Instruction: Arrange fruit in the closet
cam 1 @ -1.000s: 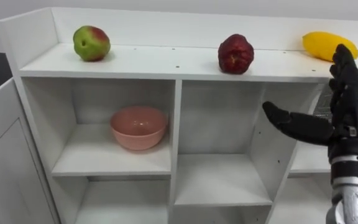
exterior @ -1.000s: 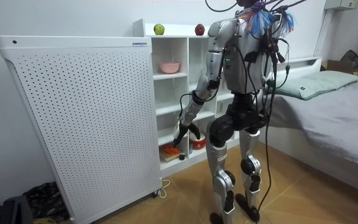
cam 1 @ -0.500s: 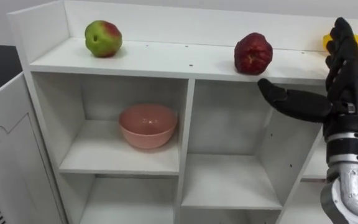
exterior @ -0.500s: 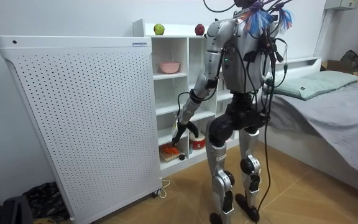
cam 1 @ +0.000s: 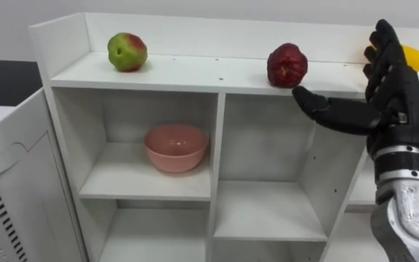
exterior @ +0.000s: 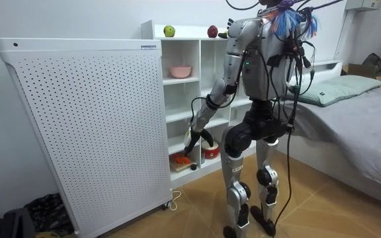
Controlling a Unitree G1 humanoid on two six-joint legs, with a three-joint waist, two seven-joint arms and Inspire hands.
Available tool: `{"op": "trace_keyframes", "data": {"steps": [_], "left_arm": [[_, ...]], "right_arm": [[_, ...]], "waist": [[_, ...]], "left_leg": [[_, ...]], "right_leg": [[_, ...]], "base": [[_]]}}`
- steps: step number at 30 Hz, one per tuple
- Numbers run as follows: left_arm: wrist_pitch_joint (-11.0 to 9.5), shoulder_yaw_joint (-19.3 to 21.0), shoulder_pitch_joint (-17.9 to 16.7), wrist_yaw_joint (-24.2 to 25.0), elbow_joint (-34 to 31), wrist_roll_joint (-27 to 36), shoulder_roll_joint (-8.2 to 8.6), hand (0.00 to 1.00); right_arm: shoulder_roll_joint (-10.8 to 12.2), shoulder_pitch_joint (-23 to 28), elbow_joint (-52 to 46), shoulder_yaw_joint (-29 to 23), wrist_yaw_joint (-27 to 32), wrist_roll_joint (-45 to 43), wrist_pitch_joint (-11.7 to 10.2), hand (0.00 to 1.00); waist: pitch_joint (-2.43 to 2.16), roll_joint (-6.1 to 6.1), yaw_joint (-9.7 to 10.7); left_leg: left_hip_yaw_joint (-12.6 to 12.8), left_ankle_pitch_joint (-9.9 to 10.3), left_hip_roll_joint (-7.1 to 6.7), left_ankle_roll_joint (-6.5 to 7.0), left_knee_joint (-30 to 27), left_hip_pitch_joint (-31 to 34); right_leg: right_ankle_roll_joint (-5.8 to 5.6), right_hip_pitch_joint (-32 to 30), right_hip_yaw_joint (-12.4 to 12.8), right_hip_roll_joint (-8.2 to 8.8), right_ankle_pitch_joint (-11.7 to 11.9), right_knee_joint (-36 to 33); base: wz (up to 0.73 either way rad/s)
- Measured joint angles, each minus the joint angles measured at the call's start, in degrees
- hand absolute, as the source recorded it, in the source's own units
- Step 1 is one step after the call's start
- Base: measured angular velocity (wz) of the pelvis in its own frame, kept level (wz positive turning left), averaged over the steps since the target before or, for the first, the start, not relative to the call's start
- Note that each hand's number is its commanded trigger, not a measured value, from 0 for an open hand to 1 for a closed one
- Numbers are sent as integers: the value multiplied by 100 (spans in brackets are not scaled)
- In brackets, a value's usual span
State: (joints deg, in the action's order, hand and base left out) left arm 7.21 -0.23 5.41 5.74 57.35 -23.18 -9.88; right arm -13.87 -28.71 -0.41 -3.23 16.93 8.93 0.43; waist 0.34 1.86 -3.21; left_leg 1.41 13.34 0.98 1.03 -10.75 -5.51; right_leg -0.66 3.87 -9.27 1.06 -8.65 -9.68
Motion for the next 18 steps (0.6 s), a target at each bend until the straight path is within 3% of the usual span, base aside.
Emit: {"op": "trace_keyframes", "data": {"steps": [10,18], "left_arm": [[63,0,46,5,0,0,-1,0],[122,-4,155,5,0,3,0,0]], "right_arm": [[0,-27,25,18,-304,-253,99,0],[-1,-455,282,69,-412,-277,229,0]], "waist": [[-14,22,4],[-24,36,10]], "left_leg": [[0,-1,7,-1,-6,-7],[0,-2,6,-2,-33,7]], "right_leg": [[0,-12,-33,1,0,-1],[1,-12,-33,2,1,-7]], "base": [[0],[0]]}}
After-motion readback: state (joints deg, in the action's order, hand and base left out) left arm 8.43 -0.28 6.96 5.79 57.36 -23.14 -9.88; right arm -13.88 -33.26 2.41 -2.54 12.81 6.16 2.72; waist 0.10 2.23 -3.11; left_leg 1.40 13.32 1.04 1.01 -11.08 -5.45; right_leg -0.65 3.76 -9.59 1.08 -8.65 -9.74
